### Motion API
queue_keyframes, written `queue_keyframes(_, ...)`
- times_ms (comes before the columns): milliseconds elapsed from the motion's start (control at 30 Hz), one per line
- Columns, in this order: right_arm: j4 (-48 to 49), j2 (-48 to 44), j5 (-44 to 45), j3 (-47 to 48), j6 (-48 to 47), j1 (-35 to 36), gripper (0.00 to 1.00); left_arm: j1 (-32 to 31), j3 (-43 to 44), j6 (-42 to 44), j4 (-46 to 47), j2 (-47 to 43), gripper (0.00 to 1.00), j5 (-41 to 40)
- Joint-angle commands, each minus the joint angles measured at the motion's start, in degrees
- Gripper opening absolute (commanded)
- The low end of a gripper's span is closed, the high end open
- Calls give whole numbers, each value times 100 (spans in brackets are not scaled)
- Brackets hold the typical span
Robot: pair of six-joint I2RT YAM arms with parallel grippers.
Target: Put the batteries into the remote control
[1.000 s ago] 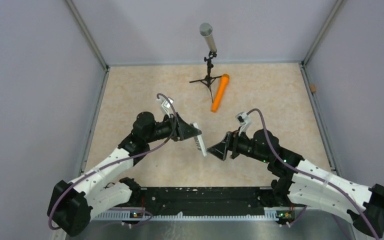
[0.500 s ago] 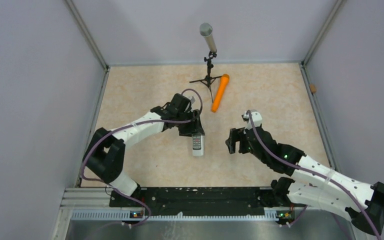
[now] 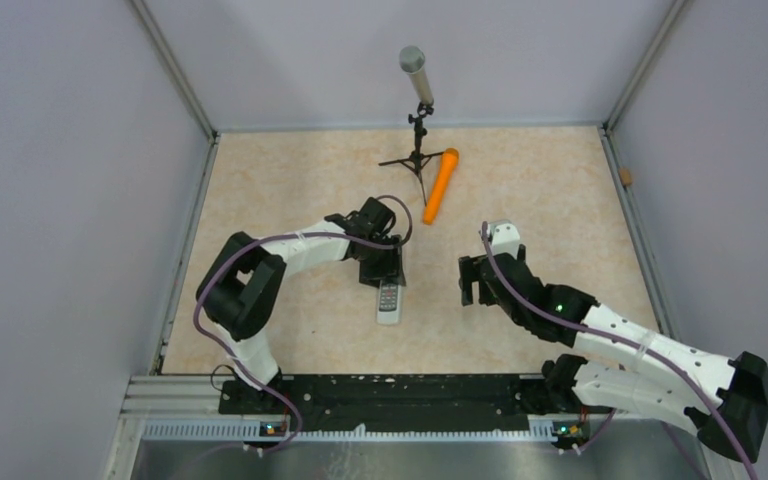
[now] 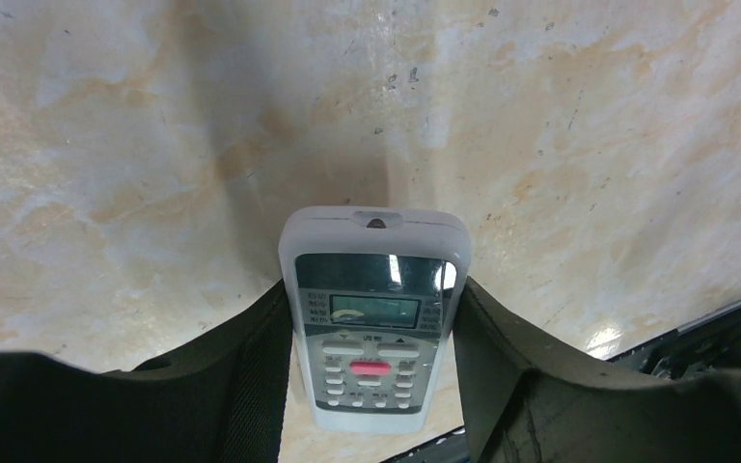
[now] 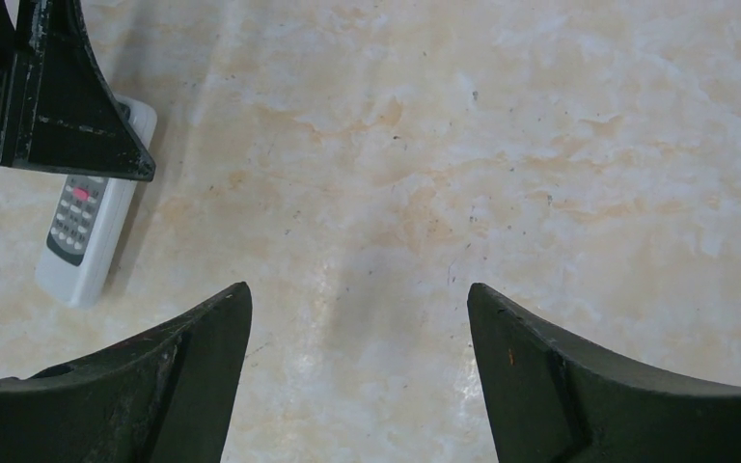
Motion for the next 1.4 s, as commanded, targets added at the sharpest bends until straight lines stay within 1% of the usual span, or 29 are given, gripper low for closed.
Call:
queue_keyframes(0,-13,61,207,322,-78,-26,81,-8,-97,-24,300,57,38,-37)
queue_keyframes(133,-39,130,243,394,-95,-22,83,-12,-160,22,357,-31,66,9)
queue_keyframes(167,-34,128,249,415,-120,-21,83,-8,-194,67,366,-90,88,-13)
queue_keyframes(200,-25,111,261,440,-131,-25,83,-15,-225,97,380,-171,97,-60)
queue_keyframes(367,11,26,303,625,-249,-23,84,-8,-391,232,351,-655,99,-179)
queue_keyframes(567,-134,-7,432,953,-355,-28,85,-4,-445,430,300,-1503,99,-204)
queue_keyframes(733,-182,-183,301,1165,-331,-27,85,1,-343,725,59,-2228,99,-434)
queue_keyframes(900,-235,-381,27,1319,-246,-22,85,9,-396,907,-53,-3031,99,-837)
queue_keyframes(1067,-336,-472,-86,1439,-108,-26,86,8,-712,917,126,-3963,99,-1146)
queue_keyframes(1267,-432,-704,-118,1339,24,-23,86,6,-1252,850,419,-5096,99,-1170)
queue_keyframes(1333,-470,-838,-288,1267,-28,-26,86,10,-1436,814,512,-5385,99,-1389)
queue_keyframes(1367,-461,-893,-483,1238,-122,-22,84,6,-1500,812,532,-5498,99,-1411)
